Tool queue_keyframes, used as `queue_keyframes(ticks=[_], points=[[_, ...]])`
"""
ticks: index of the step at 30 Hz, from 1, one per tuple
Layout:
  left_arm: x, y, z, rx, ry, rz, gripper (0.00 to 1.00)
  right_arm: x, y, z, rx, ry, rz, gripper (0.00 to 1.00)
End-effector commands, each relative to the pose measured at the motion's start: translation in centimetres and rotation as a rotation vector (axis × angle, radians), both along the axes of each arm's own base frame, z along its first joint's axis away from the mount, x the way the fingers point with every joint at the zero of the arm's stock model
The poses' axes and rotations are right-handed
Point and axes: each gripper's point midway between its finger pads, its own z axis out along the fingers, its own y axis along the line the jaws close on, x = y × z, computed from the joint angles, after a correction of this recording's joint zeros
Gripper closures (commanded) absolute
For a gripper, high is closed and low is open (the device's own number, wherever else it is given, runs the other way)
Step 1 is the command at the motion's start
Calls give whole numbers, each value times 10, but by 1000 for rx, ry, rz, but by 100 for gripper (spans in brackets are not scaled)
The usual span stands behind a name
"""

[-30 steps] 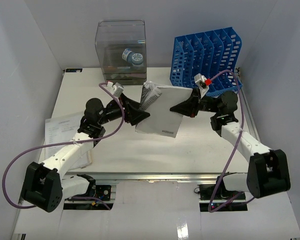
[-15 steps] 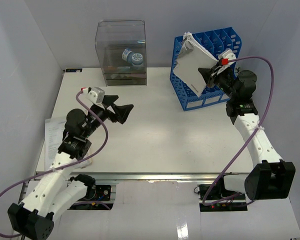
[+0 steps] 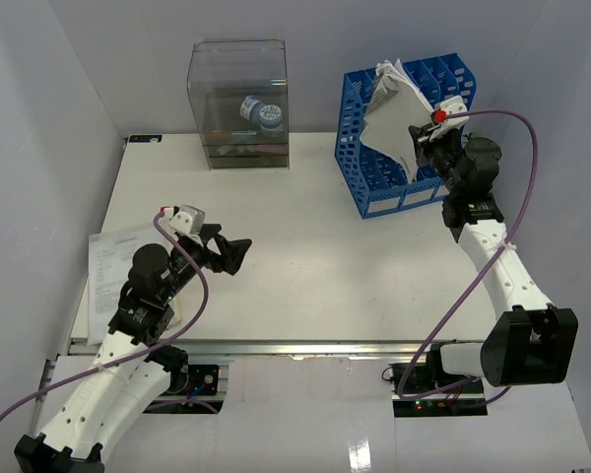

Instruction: Organize the desk

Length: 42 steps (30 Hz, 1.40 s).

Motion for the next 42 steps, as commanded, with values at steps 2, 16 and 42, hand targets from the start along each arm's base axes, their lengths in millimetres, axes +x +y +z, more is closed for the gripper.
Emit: queue_keyframes(ticks=[2,16,42], points=[[-3,15,-27,65,42,58,2,-15,-14,65,27,-202,-63,92],[-9,20,-30,63,35,73,2,-14,36,41,15,-146,81,92],[-5,25,-36,76,55,110,2,80,77,9,111,-99,50,92]])
